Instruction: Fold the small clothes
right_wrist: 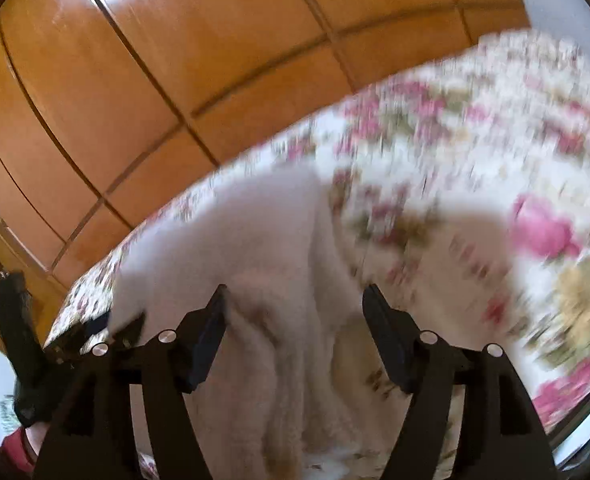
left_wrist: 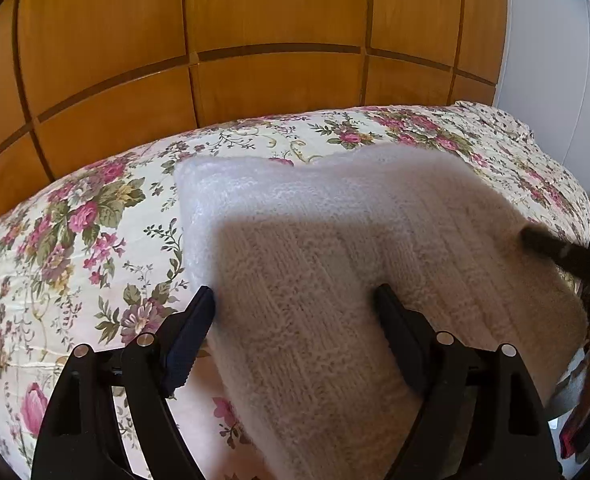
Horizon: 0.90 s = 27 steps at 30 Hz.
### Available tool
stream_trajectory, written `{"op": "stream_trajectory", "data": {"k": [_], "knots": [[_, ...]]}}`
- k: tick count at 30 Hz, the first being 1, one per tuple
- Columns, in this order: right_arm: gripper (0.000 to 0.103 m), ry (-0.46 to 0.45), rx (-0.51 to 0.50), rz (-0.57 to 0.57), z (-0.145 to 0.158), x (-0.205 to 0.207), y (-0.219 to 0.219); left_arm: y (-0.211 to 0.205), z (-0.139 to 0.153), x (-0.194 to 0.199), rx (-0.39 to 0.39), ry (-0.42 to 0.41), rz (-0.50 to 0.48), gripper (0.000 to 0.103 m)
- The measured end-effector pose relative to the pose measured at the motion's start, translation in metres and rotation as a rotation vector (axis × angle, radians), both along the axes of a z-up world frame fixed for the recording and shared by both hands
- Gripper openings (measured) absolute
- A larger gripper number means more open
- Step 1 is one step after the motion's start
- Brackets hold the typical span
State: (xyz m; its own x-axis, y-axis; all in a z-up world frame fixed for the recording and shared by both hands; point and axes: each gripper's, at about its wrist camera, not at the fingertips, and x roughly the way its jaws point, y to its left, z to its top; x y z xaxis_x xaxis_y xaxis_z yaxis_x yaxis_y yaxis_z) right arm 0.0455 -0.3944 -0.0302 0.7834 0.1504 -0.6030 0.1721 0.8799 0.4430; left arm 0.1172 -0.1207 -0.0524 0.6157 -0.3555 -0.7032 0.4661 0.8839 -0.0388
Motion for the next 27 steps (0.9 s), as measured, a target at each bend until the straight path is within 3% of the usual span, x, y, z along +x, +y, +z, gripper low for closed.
{"op": "stream_trajectory", "data": {"k": [4, 8, 12, 15, 16, 17, 20, 24, 25, 27], "knots": [[0.068, -0.066, -0.031, -0.031, 0.036, -0.005, 0.001, 0.000, -0.001, 0.000, -0.008, -0.006, 0.009, 0.081], [0.052, -0.054, -0.061, 0.057, 0.047, 0.016, 0.026, 0.001, -0.001, 0.000, -0.015, -0.003, 0.011, 0.081], [0.049, 0.019, -0.145, 0.137, 0.031, 0.045, 0.059, 0.001, -0.001, 0.000, -0.019, 0.001, 0.011, 0.081], [0.045, 0.077, -0.187, 0.095, 0.006, 0.057, 0.055, 0.002, -0.002, 0.000, -0.022, -0.003, 0.008, 0.081], [0.037, 0.104, -0.212, 0.071, -0.004, 0.061, 0.049, 0.001, -0.002, -0.001, -0.023, -0.006, 0.006, 0.082], [0.036, 0.120, -0.223, 0.061, -0.012, 0.062, 0.044, 0.000, -0.002, -0.001, -0.023, -0.006, 0.004, 0.083], [0.036, 0.079, -0.203, 0.063, -0.028, 0.059, 0.034, 0.000, -0.002, -0.002, -0.032, -0.009, 0.007, 0.083], [0.037, 0.046, -0.239, 0.052, -0.028, 0.047, 0.039, 0.021, 0.008, -0.003, -0.155, 0.062, 0.035, 0.083], [0.037, 0.037, -0.235, 0.050, -0.029, 0.044, 0.038, 0.032, 0.013, -0.005, -0.199, 0.069, 0.068, 0.082], [0.037, 0.025, -0.221, 0.045, -0.030, 0.041, 0.036, 0.044, 0.021, -0.007, -0.249, 0.067, 0.104, 0.059]]}}
